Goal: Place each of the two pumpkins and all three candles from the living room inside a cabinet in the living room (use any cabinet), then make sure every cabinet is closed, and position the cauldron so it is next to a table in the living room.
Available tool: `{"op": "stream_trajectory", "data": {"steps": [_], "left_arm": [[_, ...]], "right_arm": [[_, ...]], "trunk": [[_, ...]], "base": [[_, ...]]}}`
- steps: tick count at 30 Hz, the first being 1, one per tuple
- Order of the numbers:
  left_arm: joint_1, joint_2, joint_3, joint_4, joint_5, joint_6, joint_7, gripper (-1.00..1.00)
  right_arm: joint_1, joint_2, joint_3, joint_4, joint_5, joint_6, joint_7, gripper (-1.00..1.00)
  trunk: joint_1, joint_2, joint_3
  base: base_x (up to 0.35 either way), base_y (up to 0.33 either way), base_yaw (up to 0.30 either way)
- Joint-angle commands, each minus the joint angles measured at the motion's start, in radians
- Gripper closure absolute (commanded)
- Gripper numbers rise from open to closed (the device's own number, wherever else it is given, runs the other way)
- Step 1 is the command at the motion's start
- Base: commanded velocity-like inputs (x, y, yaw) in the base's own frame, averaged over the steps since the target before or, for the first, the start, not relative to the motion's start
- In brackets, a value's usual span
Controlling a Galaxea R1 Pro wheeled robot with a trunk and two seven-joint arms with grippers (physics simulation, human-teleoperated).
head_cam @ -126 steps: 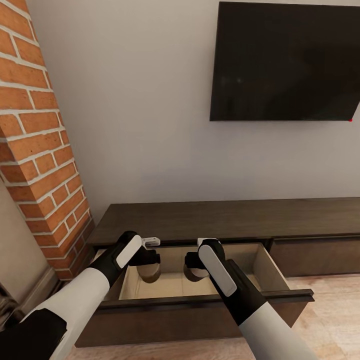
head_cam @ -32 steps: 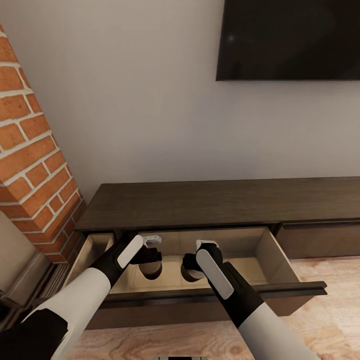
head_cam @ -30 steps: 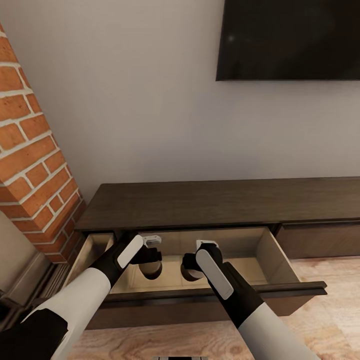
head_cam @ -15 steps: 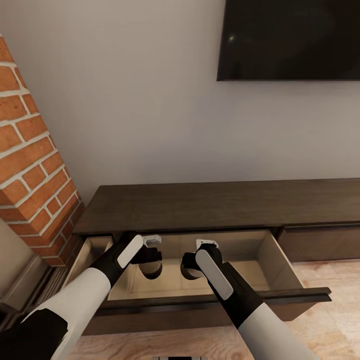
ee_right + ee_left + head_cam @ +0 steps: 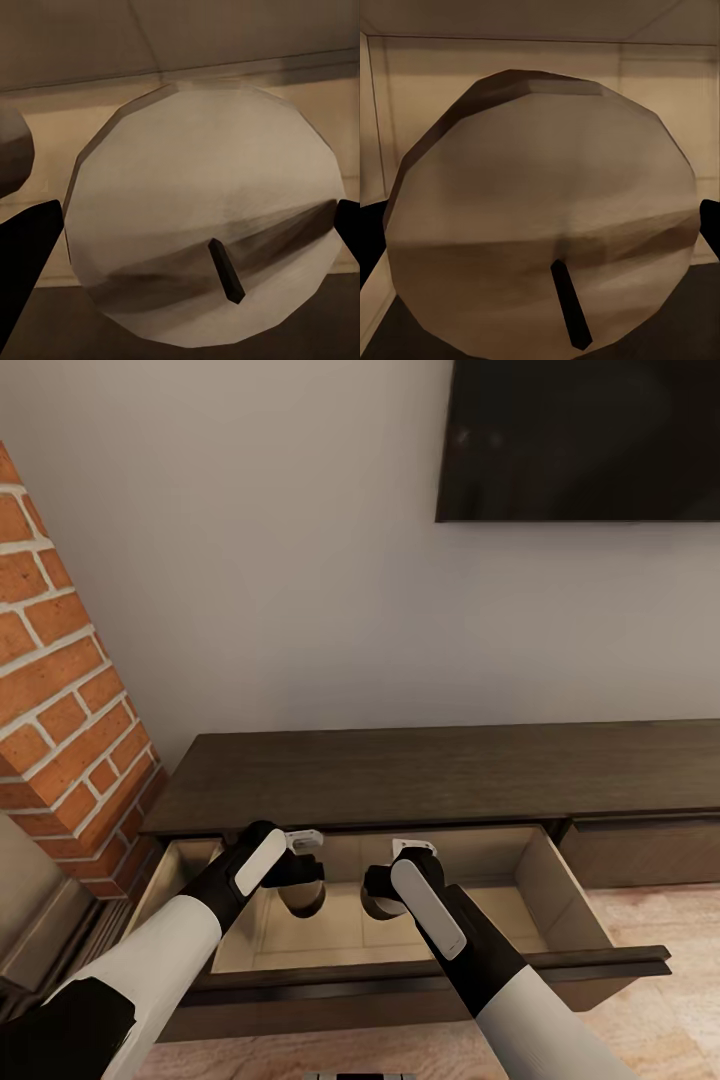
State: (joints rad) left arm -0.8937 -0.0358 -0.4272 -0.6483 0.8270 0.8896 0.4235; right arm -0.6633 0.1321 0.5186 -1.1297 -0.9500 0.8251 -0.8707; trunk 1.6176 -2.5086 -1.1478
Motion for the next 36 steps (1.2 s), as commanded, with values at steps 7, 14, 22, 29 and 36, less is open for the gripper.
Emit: {"op": "stream_trajectory", "data": {"steps": [7,14,22,29,36], "left_arm": [[-0.001,0.001,-0.004,-0.003,0.009,0.001,0.007,1.0],[-0.001,0.001,-0.004,0.0,0.009,0.001,0.007,1.0],[-0.001,0.001,-0.004,0.001,0.009,0.0,0.008,1.0],[-0.001,0.001,-0.004,-0.002,0.008,0.0,0.008,1.0],[-0.001,0.001,-0.02,-0.004,0.007,0.0,0.008,1.0]], "right_arm": [[-0.001,0.0,0.001,-0.001,-0.009,0.002,-0.01,1.0],[-0.001,0.0,0.001,-0.001,-0.009,0.002,-0.01,1.0],[-0.001,0.0,0.002,-0.001,-0.009,0.002,-0.01,1.0],[-0.001,0.0,0.017,-0.001,-0.009,0.001,-0.01,1.0],[-0.001,0.0,0.02,-0.001,-0.009,0.0,-0.01,1.0]], "trunk": [[0.002,-0.002,-0.02],[0.005,-0.003,-0.047],[0.009,-0.005,-0.078],[0.012,-0.007,-0.105],[0.013,-0.007,-0.113]], "base": [[0.001,0.0,0.0],[0.0,0.0,0.0],[0.0,0.0,0.0],[0.0,0.0,0.0],[0.0,0.0,0.0]]}}
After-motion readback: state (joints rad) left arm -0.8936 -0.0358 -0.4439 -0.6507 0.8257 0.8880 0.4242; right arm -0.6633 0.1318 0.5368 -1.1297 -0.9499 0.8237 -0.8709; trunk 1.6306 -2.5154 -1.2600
